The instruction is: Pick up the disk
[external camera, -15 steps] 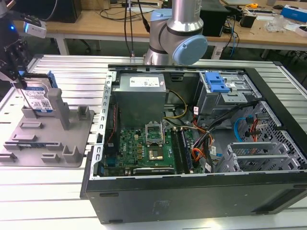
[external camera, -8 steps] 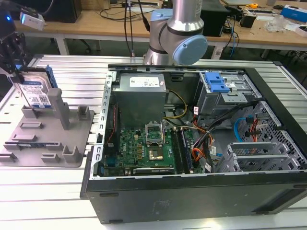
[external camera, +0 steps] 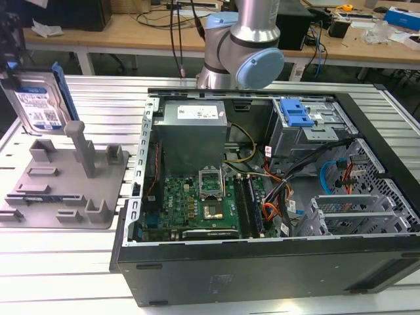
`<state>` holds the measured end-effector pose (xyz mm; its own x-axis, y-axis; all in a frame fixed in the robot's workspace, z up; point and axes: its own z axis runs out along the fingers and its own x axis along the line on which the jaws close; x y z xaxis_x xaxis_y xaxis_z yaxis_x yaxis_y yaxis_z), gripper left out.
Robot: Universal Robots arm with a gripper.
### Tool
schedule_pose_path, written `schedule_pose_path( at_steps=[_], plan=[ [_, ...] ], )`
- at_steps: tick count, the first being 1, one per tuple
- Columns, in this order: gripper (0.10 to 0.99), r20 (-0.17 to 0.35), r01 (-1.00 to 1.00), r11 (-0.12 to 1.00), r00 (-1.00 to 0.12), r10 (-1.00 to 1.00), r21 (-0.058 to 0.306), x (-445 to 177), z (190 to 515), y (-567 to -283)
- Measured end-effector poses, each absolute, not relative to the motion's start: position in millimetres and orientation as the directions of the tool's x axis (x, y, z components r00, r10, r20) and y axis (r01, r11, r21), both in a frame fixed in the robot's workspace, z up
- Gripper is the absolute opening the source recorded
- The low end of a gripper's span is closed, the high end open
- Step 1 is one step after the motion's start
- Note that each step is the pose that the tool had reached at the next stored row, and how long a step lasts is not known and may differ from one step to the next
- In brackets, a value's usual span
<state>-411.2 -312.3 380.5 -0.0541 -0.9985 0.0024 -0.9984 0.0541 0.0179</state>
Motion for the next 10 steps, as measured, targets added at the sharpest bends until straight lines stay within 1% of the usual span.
schedule_pose_path(
  at_steps=[10],
  plan=[
    [0.369,0.003,-0.998,0.054,-0.054,-0.999,0.018,-410.4,429.0,-312.3]
  ],
)
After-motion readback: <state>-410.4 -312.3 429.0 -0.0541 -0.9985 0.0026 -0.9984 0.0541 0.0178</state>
